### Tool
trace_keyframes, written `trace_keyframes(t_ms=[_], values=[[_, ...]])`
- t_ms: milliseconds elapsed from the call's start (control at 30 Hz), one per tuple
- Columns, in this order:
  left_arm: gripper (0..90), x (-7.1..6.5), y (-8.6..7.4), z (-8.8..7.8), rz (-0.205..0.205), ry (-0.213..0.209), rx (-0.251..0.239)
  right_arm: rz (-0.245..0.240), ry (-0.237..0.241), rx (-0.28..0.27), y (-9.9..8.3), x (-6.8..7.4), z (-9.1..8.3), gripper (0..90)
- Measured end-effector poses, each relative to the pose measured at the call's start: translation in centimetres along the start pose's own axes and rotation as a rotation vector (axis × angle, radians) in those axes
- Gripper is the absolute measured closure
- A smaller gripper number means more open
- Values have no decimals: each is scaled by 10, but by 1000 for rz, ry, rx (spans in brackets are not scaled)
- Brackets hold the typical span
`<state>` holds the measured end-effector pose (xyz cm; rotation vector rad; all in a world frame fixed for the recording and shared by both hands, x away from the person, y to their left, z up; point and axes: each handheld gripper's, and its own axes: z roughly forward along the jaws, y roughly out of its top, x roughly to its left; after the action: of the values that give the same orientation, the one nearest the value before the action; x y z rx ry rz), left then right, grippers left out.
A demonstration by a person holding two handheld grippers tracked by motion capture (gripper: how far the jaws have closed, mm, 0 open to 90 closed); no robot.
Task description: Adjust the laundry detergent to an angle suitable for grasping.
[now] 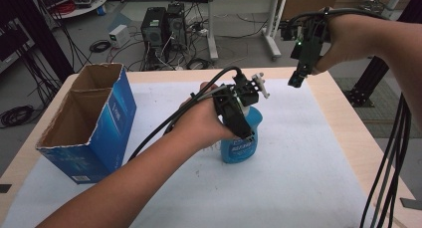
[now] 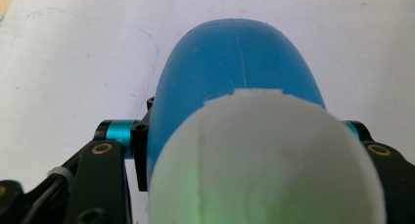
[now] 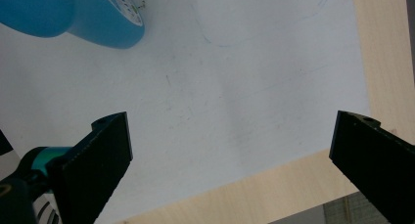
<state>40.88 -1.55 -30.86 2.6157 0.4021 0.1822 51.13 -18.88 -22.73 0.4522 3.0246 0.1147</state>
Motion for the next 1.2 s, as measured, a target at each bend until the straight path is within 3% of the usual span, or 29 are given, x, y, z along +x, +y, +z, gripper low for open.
trace_keyframes(t_ms=[167, 433, 567, 700, 767, 867, 1200], values=[[391, -3, -5, -16, 23, -25, -15, -11, 6, 1, 7, 3, 1, 11], [391, -11, -16, -42, 86, -40, 2, -31, 13, 3, 23, 8, 3, 11], [391, -18, -22, -58, 131, -83, 17, -68, 11, 11, 34, 14, 6, 12], [391, -21, -26, -69, 151, -114, 15, -87, 18, -4, 44, 19, 6, 12], [391, -25, -29, -80, 192, -143, 21, -100, 25, -18, 52, 24, 5, 12], [391, -28, -34, -90, 202, -166, 15, -118, 30, -10, 60, 29, 7, 11], [391, -33, -44, -106, 232, -160, 27, -177, 33, 25, 75, 46, 15, 12]])
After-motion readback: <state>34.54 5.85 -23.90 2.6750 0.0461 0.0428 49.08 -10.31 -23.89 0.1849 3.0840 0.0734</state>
